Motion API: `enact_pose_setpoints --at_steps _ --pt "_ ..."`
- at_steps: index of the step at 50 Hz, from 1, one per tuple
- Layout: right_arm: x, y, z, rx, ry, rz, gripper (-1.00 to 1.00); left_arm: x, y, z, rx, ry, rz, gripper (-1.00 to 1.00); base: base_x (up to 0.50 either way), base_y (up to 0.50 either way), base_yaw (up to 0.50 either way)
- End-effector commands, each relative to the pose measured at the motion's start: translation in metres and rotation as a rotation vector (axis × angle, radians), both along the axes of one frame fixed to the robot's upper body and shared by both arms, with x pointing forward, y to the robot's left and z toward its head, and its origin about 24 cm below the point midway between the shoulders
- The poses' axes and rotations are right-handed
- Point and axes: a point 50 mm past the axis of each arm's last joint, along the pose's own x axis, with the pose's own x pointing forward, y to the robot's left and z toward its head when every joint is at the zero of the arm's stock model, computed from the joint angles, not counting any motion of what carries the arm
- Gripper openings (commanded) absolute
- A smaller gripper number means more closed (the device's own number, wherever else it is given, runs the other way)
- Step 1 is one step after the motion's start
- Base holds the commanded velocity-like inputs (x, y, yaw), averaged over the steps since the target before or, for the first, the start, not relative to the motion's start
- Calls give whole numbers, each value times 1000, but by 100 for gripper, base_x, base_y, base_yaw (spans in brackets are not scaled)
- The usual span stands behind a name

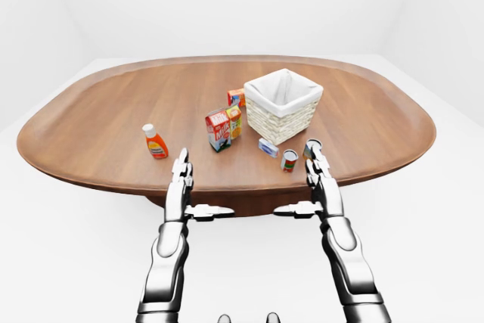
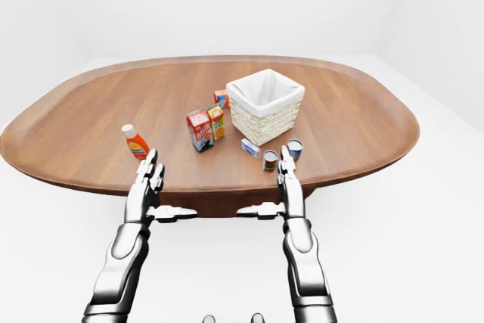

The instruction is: Pick up the orange juice, and put it in the basket.

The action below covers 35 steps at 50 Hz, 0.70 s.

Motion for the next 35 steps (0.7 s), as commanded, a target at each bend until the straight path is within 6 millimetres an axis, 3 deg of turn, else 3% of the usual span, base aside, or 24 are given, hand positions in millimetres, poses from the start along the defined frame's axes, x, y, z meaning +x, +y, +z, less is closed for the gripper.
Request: enact_pose_setpoints --at_steps 1,17,22,23,26,35 --pt "-1 -4 0 -15 4 10 100 0 7 0 0 0 0 100 0 0 0" --pt "0 -4 1 -11 9 4 100 1 8 5 -1 1 35 100 0 0 0" --pt "-1 -4 1 -11 9 3 100 4 13 31 -90 -82 102 100 0 0 0" --pt "-1 -4 2 -11 7 1 100 3 17 50 -101 -160 127 100 0 0 0" --pt "-1 -4 5 -31 -2 -1 100 -2 18 70 -79 -247 129 100 0 0 0" --pt "-2 0 39 -52 -116 8 100 -23 22 94 -36 -361 74 100 0 0 0"
